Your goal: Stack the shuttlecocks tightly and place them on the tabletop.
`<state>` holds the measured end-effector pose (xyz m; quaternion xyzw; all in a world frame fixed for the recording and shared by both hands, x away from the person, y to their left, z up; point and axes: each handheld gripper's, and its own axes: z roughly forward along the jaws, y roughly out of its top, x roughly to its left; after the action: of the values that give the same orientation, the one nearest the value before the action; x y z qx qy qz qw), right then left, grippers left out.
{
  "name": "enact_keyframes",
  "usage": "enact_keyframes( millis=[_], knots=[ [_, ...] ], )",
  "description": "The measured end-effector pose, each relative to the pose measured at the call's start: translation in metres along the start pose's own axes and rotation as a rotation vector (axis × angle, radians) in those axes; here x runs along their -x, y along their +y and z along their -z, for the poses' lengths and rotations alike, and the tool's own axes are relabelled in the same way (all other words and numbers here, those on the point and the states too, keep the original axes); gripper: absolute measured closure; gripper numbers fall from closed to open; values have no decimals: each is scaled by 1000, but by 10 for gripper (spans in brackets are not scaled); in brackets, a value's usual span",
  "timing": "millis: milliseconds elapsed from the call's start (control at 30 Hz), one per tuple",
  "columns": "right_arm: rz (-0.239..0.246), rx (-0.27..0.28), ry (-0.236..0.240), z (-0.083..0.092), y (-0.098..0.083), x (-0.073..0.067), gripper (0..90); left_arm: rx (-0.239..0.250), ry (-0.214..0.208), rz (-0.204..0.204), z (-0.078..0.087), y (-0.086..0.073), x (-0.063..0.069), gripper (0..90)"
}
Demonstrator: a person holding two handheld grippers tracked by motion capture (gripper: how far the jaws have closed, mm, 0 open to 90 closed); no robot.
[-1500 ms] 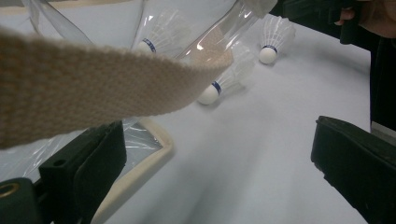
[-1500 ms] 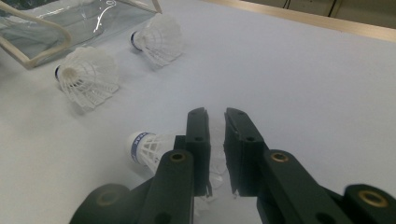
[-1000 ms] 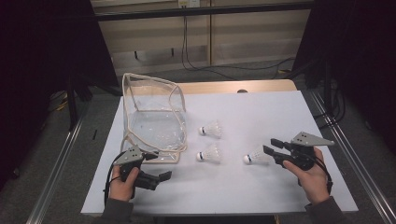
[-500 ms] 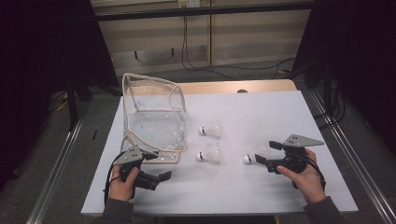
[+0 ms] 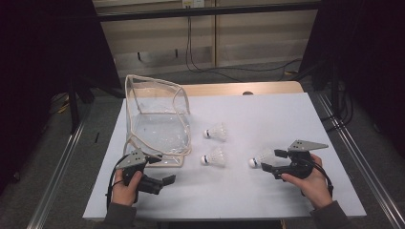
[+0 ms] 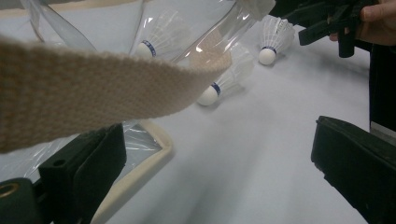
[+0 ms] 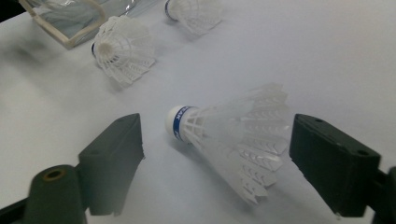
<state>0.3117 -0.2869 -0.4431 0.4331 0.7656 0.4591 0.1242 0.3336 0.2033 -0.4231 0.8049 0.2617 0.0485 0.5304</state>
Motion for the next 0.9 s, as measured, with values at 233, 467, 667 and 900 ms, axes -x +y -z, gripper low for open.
enact_keyframes(
  millis=[233,467,667,900],
  knots=[
    [11,-19,21,-1,-2,0,256,0,0,0,0,0,0,34],
    [29,-44,29,-3,-4,0,324,0,-1,0,0,0,0,34],
    [45,-50,30,-4,-4,0,410,0,-1,0,0,0,0,33],
    [69,-66,40,-6,-3,-2,507,-4,0,-6,0,0,0,33]
  ],
)
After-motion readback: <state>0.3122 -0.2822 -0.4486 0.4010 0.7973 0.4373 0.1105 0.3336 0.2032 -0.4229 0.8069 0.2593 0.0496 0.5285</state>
